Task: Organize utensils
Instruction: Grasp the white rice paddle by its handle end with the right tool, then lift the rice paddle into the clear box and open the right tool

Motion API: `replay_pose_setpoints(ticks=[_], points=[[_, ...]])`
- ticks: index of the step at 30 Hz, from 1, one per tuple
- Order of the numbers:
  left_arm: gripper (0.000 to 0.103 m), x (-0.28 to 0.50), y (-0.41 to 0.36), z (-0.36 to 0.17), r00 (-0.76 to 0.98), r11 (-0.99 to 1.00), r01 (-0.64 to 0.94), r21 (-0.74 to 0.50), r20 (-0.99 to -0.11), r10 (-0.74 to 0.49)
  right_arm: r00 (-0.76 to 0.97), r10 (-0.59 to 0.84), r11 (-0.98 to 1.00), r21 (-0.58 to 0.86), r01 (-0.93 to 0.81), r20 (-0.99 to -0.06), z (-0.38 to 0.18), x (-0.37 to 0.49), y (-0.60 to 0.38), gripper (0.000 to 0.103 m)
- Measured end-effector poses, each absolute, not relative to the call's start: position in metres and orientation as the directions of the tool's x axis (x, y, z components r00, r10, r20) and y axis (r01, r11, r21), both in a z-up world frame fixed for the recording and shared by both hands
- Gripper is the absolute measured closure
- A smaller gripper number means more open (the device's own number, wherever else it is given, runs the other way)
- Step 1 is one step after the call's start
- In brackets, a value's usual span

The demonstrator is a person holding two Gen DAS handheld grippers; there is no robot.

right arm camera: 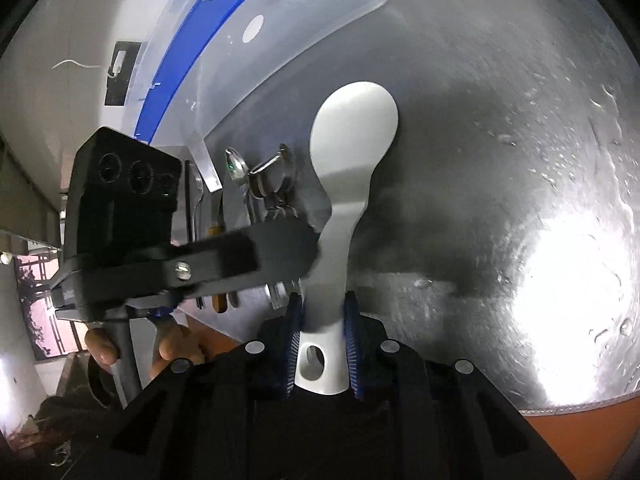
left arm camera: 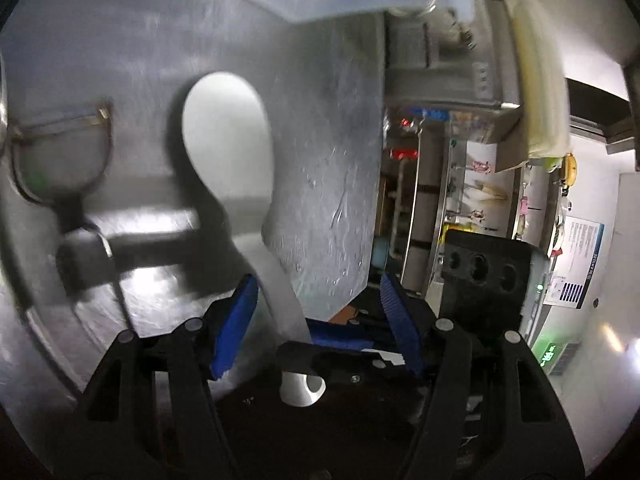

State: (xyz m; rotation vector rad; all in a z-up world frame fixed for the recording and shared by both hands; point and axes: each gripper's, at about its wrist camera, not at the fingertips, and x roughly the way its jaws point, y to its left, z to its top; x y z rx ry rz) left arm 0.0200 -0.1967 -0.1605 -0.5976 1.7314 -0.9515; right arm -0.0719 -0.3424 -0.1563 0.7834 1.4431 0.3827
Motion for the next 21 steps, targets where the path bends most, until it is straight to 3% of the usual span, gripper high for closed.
replay_pose_setpoints(ticks=[3,5,6,7,8,14,21], points=[[0.043,0.015,-0.203,-0.166,-0.37,0.592,0.051,-0.804,-0.566,-0.737,0.123,0.674,0.695,0.681,0.23,-0.729,-0.164,-0.074,-0.347,0.085],[0.053,0.013,-0.205,-0.168,-0.368,0.607,0.056,-0.792,-0.582,-0.725,0.117,0.685,0.684,0.691,0.233,-0.719,-0.16,-0.084,-0.355,0.087],[0.064,0.013,-0.207,-0.169,-0.368,0.623,0.063,-0.779,-0.599,-0.711,0.116,0.685,0.686,0.69,0.23,-0.719,-0.161,-0.082,-0.354,0.089],[0.081,0.013,-0.208,-0.171,-0.365,0.639,0.068,-0.766,-0.615,-0.699,0.116,0.684,0.687,0.689,0.229,-0.72,-0.159,-0.083,-0.356,0.091],[0.083,0.013,-0.208,-0.173,-0.359,0.647,0.069,-0.76,-0.624,-0.694,0.117,0.683,0.688,0.689,0.227,-0.721,-0.157,-0.083,-0.357,0.091],[0.084,0.013,-0.205,-0.153,-0.317,0.617,0.14,-0.774,-0.626,-0.713,0.142,0.661,0.716,0.676,0.175,-0.737,-0.133,-0.083,-0.356,0.092],[0.084,0.01,-0.209,-0.079,-0.251,0.443,0.322,-0.837,-0.527,-0.812,0.258,0.588,0.792,0.61,0.008,-0.767,-0.055,-0.091,-0.357,0.092]])
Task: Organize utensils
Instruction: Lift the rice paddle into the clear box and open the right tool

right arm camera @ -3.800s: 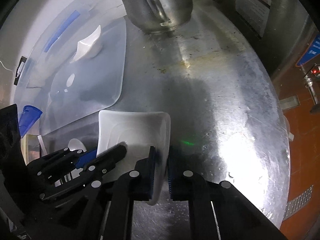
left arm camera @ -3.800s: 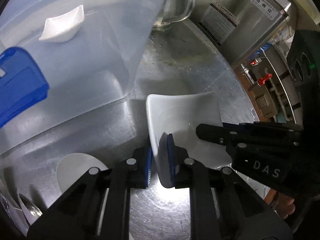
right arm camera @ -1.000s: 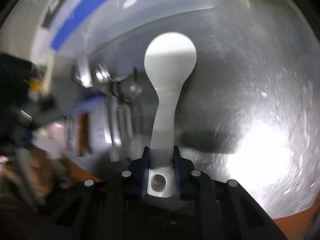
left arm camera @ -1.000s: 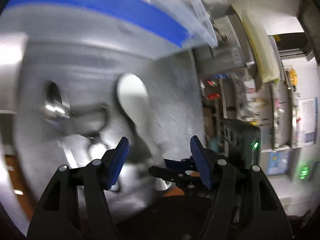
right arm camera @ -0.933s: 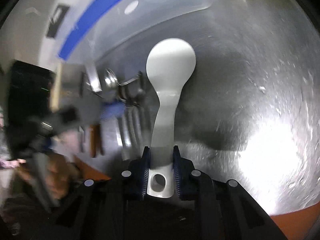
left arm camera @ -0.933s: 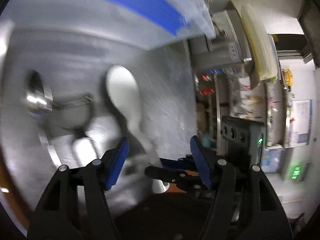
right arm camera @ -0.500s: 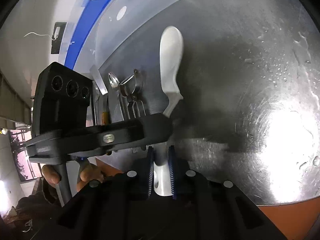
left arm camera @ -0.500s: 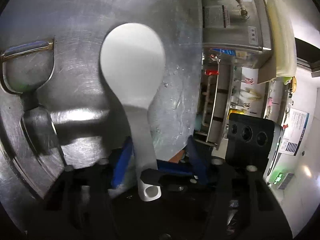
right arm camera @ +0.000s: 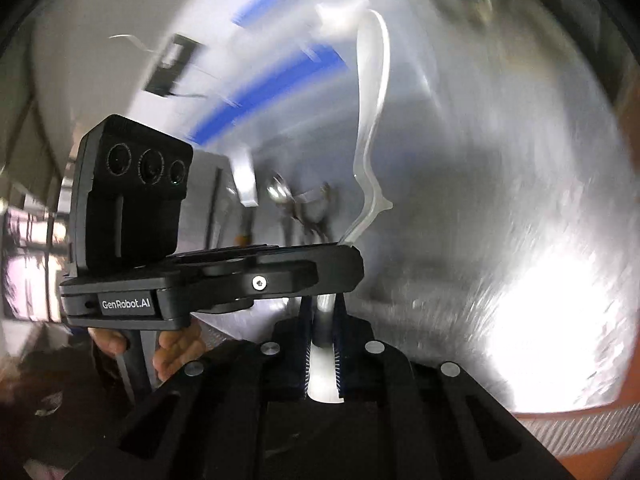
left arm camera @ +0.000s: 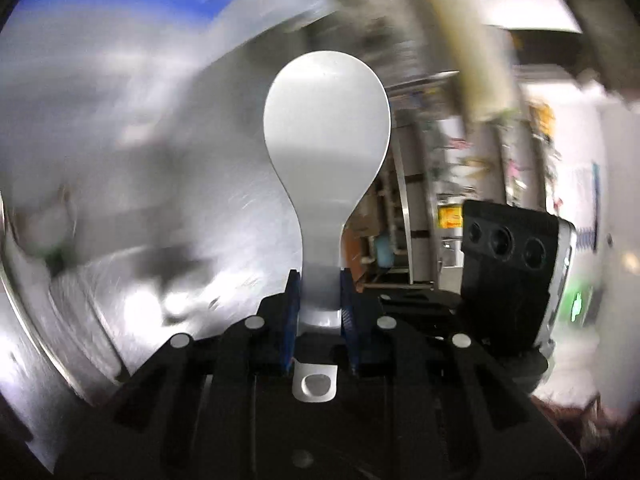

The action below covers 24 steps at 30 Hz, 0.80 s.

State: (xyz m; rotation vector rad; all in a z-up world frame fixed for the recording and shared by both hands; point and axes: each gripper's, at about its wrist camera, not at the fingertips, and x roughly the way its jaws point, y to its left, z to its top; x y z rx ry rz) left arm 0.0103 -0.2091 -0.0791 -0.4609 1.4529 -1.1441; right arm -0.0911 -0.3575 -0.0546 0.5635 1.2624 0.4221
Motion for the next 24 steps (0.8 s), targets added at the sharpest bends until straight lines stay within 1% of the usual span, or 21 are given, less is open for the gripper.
replay_pose_setpoints(ticks=[2,5,8,11,14,17,20,24], points=[[0.084,0.017,-0.209,-0.047,-0.192,0.4,0.412,-0.819,-0.506,-0.841,0.315,0.565,0.813,0.579,-0.056,-0.763,-0.024,-0.086,-0.356,0.092],[0.084,0.046,-0.2,-0.007,-0.114,0.392,0.484,-0.782,-0.501,-0.858,0.374,0.537,0.842,0.51,-0.177,-0.757,0.015,-0.059,-0.346,0.092],[0.084,0.09,-0.196,0.029,0.002,0.464,0.553,-0.692,-0.555,-0.832,0.398,0.531,0.848,0.464,-0.258,-0.749,0.04,-0.001,-0.338,0.092],[0.084,0.147,-0.2,0.042,0.074,0.558,0.57,-0.603,-0.638,-0.766,0.373,0.538,0.842,0.473,-0.258,-0.755,0.04,0.065,-0.335,0.092],[0.084,0.204,-0.206,0.02,0.063,0.649,0.496,-0.577,-0.722,-0.689,0.295,0.569,0.823,0.534,-0.194,-0.768,0.013,0.13,-0.336,0.092],[0.084,0.243,-0.209,-0.024,0.001,0.711,0.405,-0.574,-0.778,-0.629,0.211,0.54,0.841,0.527,-0.122,-0.814,-0.028,0.172,-0.332,0.092],[0.084,0.258,-0.211,-0.067,-0.077,0.743,0.333,-0.58,-0.802,-0.592,0.136,0.495,0.869,0.492,-0.06,-0.858,-0.069,0.191,-0.333,0.092],[0.084,0.267,-0.22,-0.106,-0.143,0.757,0.291,-0.585,-0.809,-0.57,0.063,0.459,0.888,0.459,-0.005,-0.886,-0.096,0.204,-0.336,0.092]])
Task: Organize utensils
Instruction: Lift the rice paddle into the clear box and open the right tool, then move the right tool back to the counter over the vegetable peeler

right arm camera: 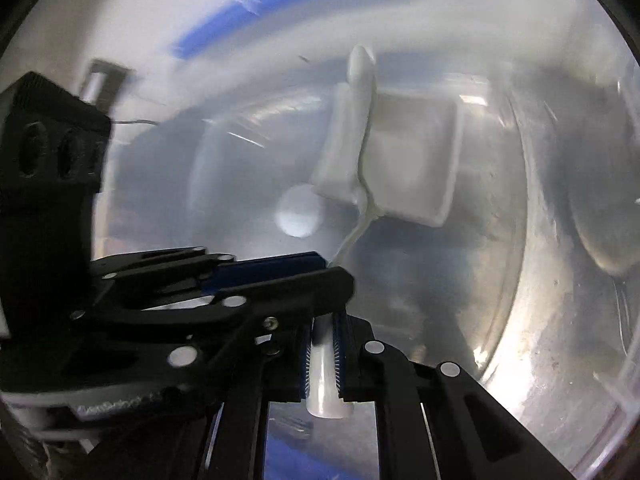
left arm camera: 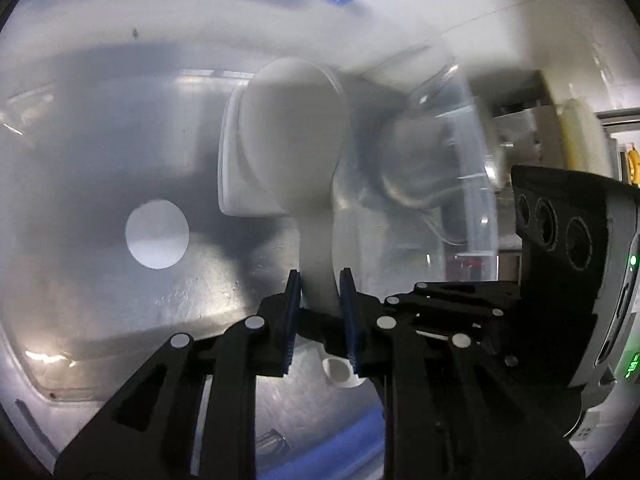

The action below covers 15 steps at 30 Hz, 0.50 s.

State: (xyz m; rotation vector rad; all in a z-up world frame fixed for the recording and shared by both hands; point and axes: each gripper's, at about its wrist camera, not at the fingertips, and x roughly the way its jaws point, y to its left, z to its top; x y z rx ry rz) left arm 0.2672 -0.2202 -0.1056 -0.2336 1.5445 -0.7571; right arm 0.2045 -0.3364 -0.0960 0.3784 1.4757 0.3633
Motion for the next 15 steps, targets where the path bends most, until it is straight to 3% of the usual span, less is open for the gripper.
replay_pose_setpoints(ticks=[3,6,8,9,15], points=[[0.084,0.27,-0.227,-0.113,-0.182,0.756,0.277,-0.593,-0.805,-0.565,0.003,0.41,0.912,0.41,0.033,-0.912,-0.114,0.215,-0.333,0.092],[0.084,0.274,-0.231,-0.114,-0.153,0.799,0.304,-0.52,-0.854,-0.498,0.017,0.366,0.93,0.366,0.02,-0.93,-0.111,0.216,-0.332,0.089],[0.084,0.274,-0.228,-0.115,-0.142,0.819,0.305,-0.485,-0.874,-0.465,0.028,0.328,0.944,0.328,0.017,-0.944,-0.109,0.213,-0.334,0.069],[0.084,0.274,-0.227,-0.114,-0.135,0.824,0.302,-0.48,-0.877,-0.461,0.04,0.302,0.953,0.303,0.012,-0.953,-0.105,0.208,-0.339,0.067],[0.083,0.247,-0.202,-0.059,0.084,0.825,0.372,-0.425,-0.87,-0.486,0.247,0.18,0.983,0.169,-0.067,-0.952,-0.046,0.168,-0.355,0.066]])
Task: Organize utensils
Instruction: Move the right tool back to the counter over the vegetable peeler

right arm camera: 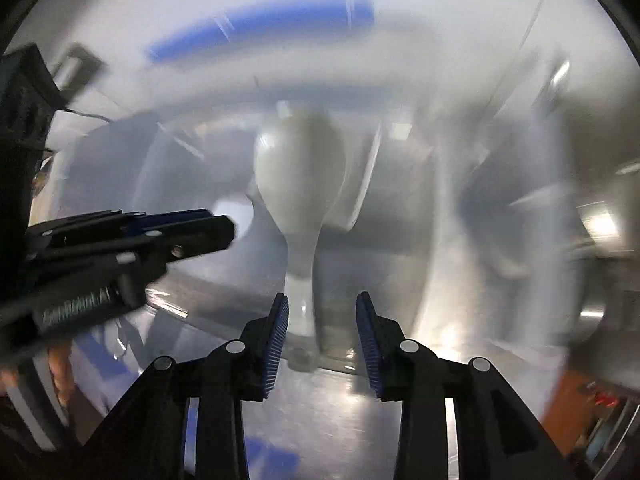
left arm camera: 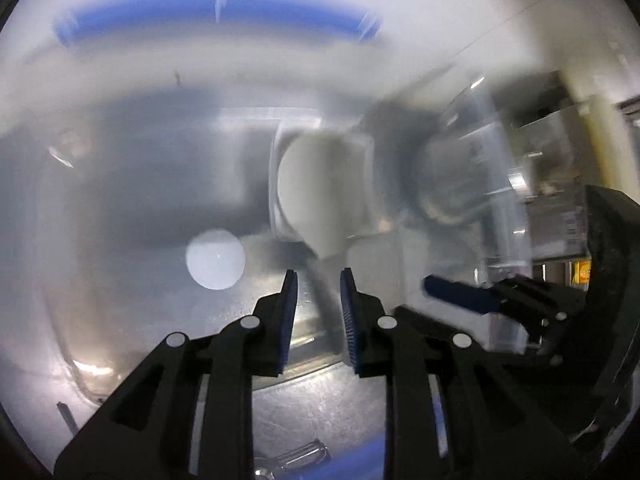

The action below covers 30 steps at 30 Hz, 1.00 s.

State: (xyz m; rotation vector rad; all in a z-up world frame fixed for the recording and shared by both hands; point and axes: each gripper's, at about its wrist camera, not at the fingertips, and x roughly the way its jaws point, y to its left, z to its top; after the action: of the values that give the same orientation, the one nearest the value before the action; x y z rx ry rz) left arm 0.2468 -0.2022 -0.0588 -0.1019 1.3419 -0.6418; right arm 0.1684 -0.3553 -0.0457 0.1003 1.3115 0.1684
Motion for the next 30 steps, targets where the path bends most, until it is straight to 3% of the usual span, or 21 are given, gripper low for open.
replay_pose_setpoints(ticks=[2,3,5,6,7,10,13,18,21,23,30], points=[[0.083,0.224,-0.186,-0.026,0.196,0.813,0.415,-0.409,-0.832,-0.519,0.37,0.194,0.979,0.155,-0.132,-0.909,0.0,0.131,-0.351,0.066],[0.078,0.205,-0.171,-0.003,0.273,0.804,0.445,-0.394,-0.796,-0.541,0.395,0.218,0.973,0.167,-0.159,-0.892,0.011,0.117,-0.349,0.066],[0.054,0.175,-0.144,0.025,0.366,0.789,0.478,-0.386,-0.729,-0.578,0.418,0.3,0.946,0.212,-0.245,-0.857,0.032,0.072,-0.341,0.066],[0.037,0.151,-0.126,0.039,0.415,0.776,0.493,-0.393,-0.678,-0.607,0.408,0.329,0.933,0.227,-0.279,-0.852,0.032,0.054,-0.334,0.063],[0.034,0.138,-0.117,0.046,0.434,0.768,0.503,-0.397,-0.653,-0.621,0.37,0.357,0.915,0.242,-0.323,-0.858,0.023,0.029,-0.326,0.059],[0.034,0.095,-0.09,0.047,0.445,0.761,0.502,-0.411,-0.632,-0.635,0.213,0.332,0.897,0.238,-0.373,-0.919,-0.04,-0.013,-0.294,0.059],[0.034,0.08,-0.06,0.016,0.404,0.778,0.427,-0.461,-0.673,-0.62,0.056,0.277,0.905,0.241,-0.351,-0.959,-0.111,-0.031,-0.275,0.06],[0.034,0.057,-0.038,-0.034,0.303,0.797,0.299,-0.525,-0.74,-0.601,-0.025,0.23,0.924,0.226,-0.309,-0.973,-0.159,-0.037,-0.268,0.061],[0.034,0.051,-0.04,-0.051,0.254,0.788,0.261,-0.558,-0.747,-0.614,-0.005,0.211,0.931,0.202,-0.305,-0.978,-0.16,-0.037,-0.267,0.076],[0.034,0.052,-0.047,-0.065,0.227,0.784,0.254,-0.566,-0.753,-0.617,-0.006,0.22,0.931,0.212,-0.297,-0.975,-0.164,-0.032,-0.263,0.098],[0.034,0.035,-0.077,-0.111,0.021,0.735,0.209,-0.645,-0.749,-0.663,-0.042,0.408,0.906,0.41,-0.101,-0.912,-0.179,-0.027,-0.302,0.1]])
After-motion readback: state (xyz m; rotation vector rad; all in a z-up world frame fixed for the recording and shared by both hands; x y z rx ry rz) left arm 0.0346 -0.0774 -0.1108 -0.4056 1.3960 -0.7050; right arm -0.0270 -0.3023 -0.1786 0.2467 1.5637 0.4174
